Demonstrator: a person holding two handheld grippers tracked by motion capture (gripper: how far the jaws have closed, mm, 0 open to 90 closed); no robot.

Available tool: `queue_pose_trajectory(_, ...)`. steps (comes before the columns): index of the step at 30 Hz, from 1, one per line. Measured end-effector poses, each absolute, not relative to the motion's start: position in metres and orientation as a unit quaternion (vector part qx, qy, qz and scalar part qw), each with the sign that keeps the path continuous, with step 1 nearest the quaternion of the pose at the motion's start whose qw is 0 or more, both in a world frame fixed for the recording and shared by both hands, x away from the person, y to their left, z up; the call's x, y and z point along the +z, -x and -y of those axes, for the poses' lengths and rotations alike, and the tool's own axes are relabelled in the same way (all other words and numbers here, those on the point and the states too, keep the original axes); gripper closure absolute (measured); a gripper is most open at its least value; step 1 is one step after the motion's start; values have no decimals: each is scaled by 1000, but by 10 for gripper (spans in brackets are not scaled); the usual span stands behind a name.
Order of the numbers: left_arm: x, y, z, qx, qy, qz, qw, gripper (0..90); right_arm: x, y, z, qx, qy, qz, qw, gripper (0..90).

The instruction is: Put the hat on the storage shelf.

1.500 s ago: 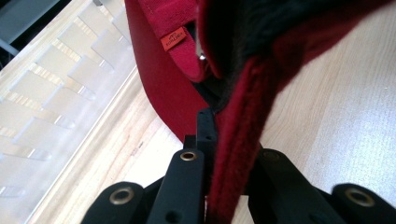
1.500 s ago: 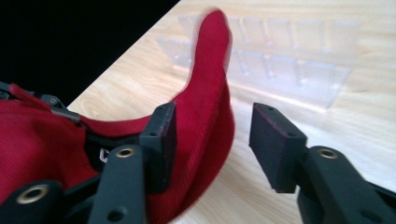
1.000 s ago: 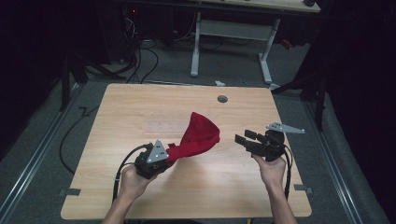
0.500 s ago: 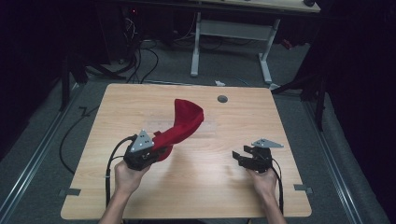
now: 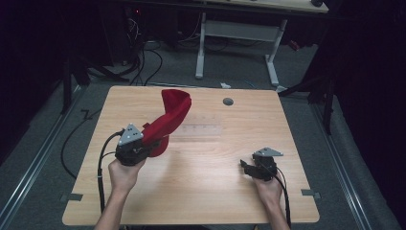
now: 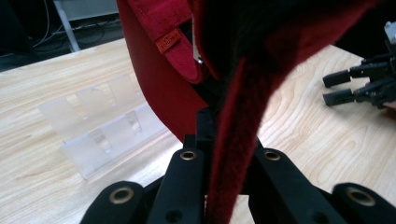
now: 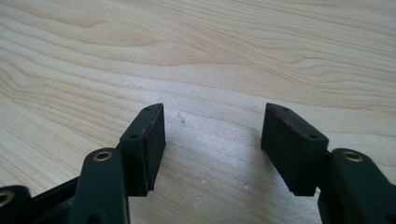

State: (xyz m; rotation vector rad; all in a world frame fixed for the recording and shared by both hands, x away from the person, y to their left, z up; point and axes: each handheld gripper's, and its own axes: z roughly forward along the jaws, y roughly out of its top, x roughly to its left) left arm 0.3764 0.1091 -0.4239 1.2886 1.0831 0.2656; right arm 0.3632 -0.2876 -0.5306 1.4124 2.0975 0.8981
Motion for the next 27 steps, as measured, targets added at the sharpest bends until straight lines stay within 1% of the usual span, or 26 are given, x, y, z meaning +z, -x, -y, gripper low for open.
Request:
queue_pose_trajectory(5,-417,-384,-116,117,-553,-488,666,855,-531,-363,286,323,-514,-761,230,389)
queue_pose_trajectory(11,-400,-395,-129,147,-520,-492,682,856,-531,-363,285,322,-517,-759,232,386)
queue_pose_trajectory(14,-395,-404,-135,158,-513,-495,683,856,-531,-364,285,322,-516,-759,232,383)
queue_pose_trajectory(18,-396,-413,-138,156,-507,-502,683,855,-531,-363,285,322,-516,-759,231,382)
queue_pose_trajectory(24,-402,-431,-138,170,-508,-506,675,855,-531,-363,285,322,-516,-760,231,380)
queue_pose_trajectory(27,-405,-439,-138,172,-500,-510,678,855,-531,-363,285,322,-516,-760,231,378)
